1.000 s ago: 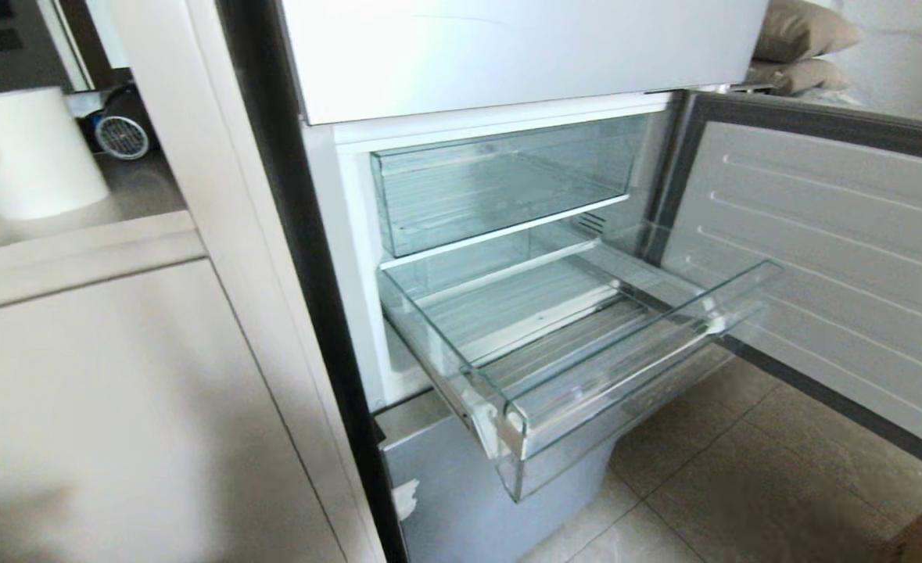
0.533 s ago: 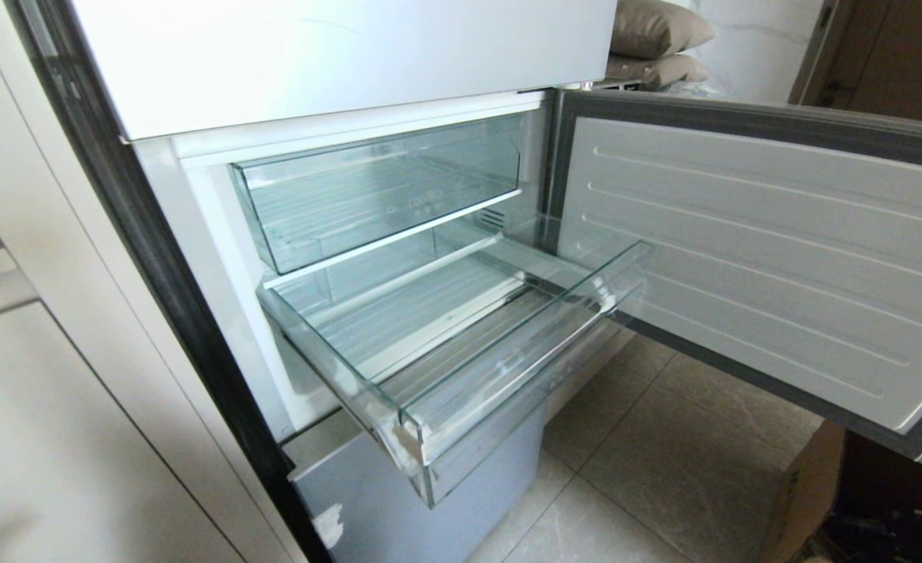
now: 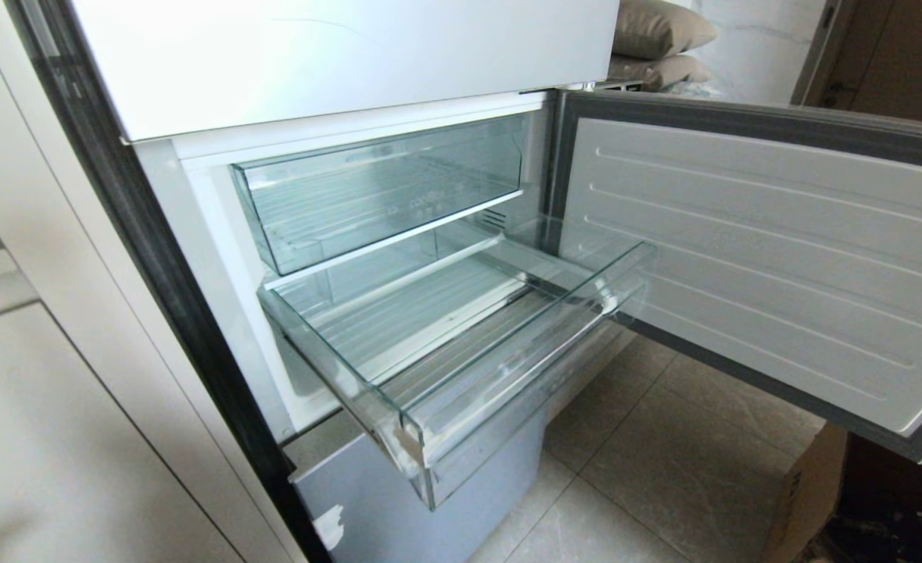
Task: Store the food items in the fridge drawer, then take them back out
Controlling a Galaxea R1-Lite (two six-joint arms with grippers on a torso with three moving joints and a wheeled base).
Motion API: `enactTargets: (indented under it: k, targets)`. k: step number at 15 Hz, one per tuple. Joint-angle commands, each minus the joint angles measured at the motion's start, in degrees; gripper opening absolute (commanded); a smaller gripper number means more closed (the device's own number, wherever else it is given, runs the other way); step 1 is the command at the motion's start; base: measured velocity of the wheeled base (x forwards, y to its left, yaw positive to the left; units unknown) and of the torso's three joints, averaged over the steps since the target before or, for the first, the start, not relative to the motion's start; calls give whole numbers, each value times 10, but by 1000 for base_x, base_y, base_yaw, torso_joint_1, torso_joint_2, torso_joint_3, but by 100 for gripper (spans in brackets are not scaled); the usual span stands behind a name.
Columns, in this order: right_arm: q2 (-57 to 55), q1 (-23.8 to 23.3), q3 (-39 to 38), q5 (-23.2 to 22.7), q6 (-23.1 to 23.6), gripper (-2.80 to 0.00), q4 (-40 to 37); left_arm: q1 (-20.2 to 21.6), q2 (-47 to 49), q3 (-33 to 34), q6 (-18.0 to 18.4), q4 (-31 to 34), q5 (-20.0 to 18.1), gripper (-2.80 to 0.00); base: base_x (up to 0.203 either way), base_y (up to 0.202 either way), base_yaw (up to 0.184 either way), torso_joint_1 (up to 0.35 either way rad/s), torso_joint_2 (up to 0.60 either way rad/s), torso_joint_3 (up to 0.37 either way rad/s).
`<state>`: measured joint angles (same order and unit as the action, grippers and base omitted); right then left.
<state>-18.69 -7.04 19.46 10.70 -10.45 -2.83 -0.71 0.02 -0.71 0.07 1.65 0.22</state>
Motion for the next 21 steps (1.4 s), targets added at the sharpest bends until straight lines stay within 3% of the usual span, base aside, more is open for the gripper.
enactTargets:
  k: [1, 4, 5, 7, 8, 13, 16, 19, 21]
  targets:
    - [-152, -98, 58, 4, -25, -280, 4, 0, 0, 0, 0, 0, 0, -280, 0, 0, 0, 0, 0, 0]
    - [-271, -299, 106, -34, -48, -280, 65, 0, 0, 0, 0, 0, 0, -280, 0, 0, 0, 0, 0, 0]
    - [-304, -362, 120, -54, -49, 0, 84, 0, 0, 0, 0, 0, 0, -280, 0, 0, 0, 0, 0, 0]
    - [-374, -464, 152, -107, -50, 0, 114, 0, 0, 0, 0, 0, 0, -280, 0, 0, 0, 0, 0, 0]
    - [-412, -487, 165, -125, -51, 0, 131, 0, 0, 0, 0, 0, 0, -280, 0, 0, 0, 0, 0, 0]
    - [-539, -514, 175, -143, -40, 0, 235, 0, 0, 0, 0, 0, 0, -280, 0, 0, 0, 0, 0, 0]
    - [-598, -583, 187, -150, -10, 0, 255, 0, 0, 0, 0, 0, 0, -280, 0, 0, 0, 0, 0, 0]
    - [-662, -589, 187, -149, -1, 0, 395, 0, 0, 0, 0, 0, 0, -280, 0, 0, 0, 0, 0, 0]
    - [-696, -590, 209, -146, 2, 0, 417, 0, 0, 0, 0, 0, 0, -280, 0, 0, 0, 0, 0, 0]
